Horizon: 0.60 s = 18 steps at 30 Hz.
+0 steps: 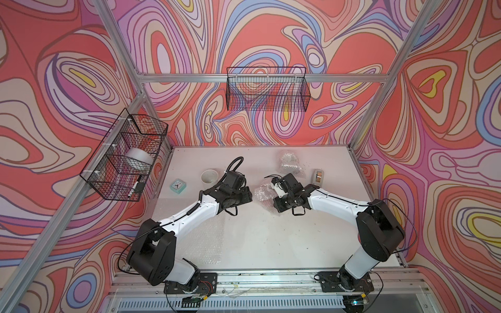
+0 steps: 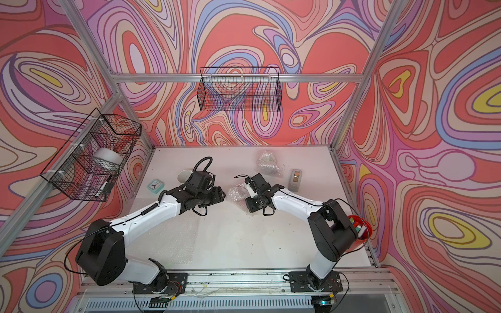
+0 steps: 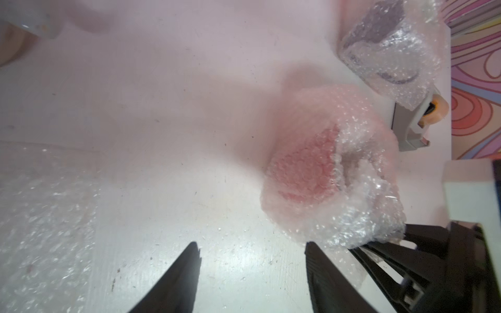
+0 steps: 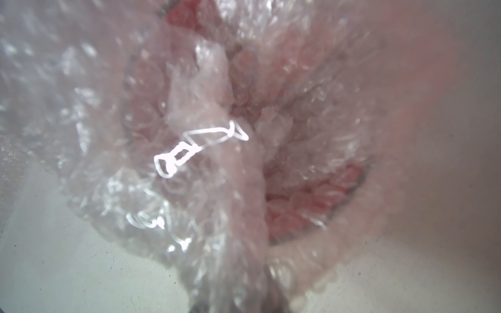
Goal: Wrap mugs in bubble wrap
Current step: Wrap the mug in bubble wrap.
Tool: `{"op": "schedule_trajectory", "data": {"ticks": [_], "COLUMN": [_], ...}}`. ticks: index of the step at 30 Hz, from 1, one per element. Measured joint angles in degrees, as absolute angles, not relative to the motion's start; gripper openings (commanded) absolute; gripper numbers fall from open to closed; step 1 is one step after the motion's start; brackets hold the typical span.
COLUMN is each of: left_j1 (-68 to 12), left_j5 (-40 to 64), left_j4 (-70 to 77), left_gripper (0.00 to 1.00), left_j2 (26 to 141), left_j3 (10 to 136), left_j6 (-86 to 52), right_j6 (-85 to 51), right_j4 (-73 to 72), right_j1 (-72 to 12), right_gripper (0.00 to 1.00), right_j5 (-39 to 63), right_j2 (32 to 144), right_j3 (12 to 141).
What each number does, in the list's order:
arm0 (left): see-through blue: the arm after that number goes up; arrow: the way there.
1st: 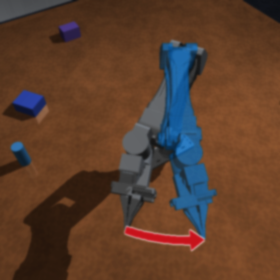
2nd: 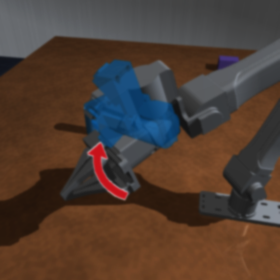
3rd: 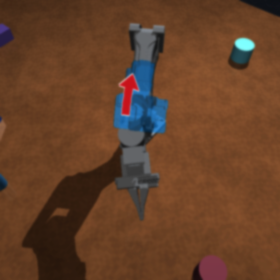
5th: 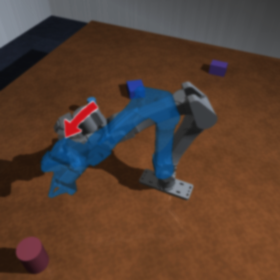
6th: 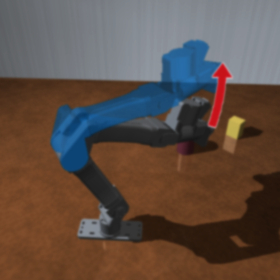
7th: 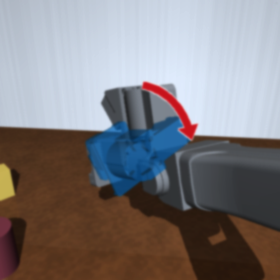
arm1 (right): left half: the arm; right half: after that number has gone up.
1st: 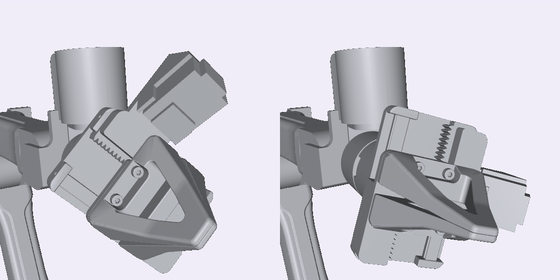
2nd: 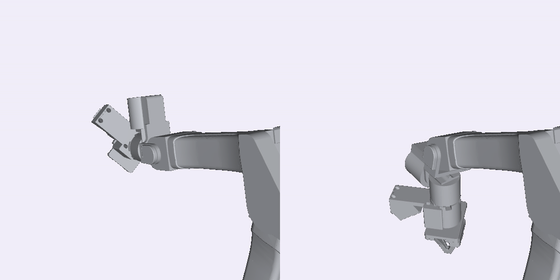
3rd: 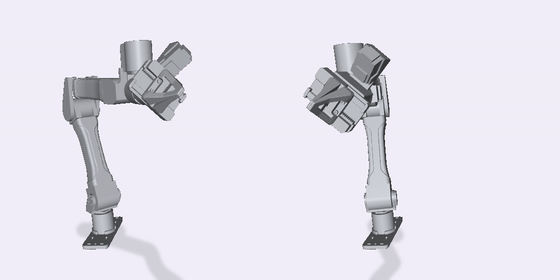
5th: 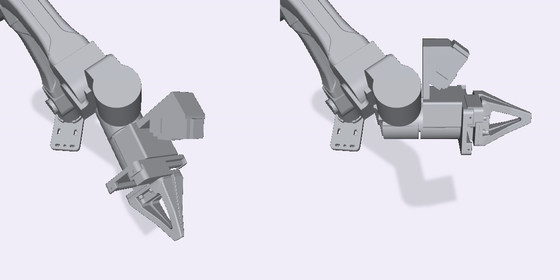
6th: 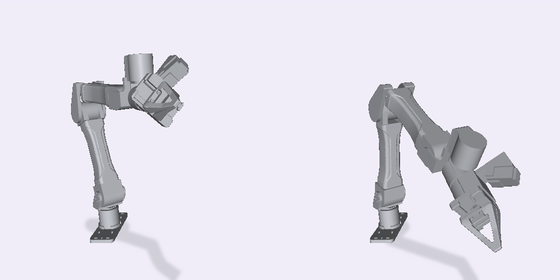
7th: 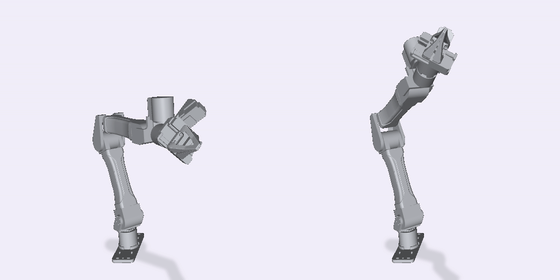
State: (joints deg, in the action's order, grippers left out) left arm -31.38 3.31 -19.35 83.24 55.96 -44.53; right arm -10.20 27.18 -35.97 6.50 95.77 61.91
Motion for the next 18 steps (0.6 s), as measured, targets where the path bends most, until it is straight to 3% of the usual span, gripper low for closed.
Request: {"op": "schedule_trajectory", "data": {"ticks": [18], "left_j1": [-31.05], "left_j5": [11.66], "left_j4": [-16.25], "left_gripper": [0.67], "left_j2": [92.58], "left_j3": [62.48], "left_j6": [-44.16], "right_j6": [-10.57], "right_j4": [26.57], "right_j1": [-35.97], "right_gripper": [0.15], "right_j5": [6.87], "right_j2": [95.77], "right_j3": [61.58]}}
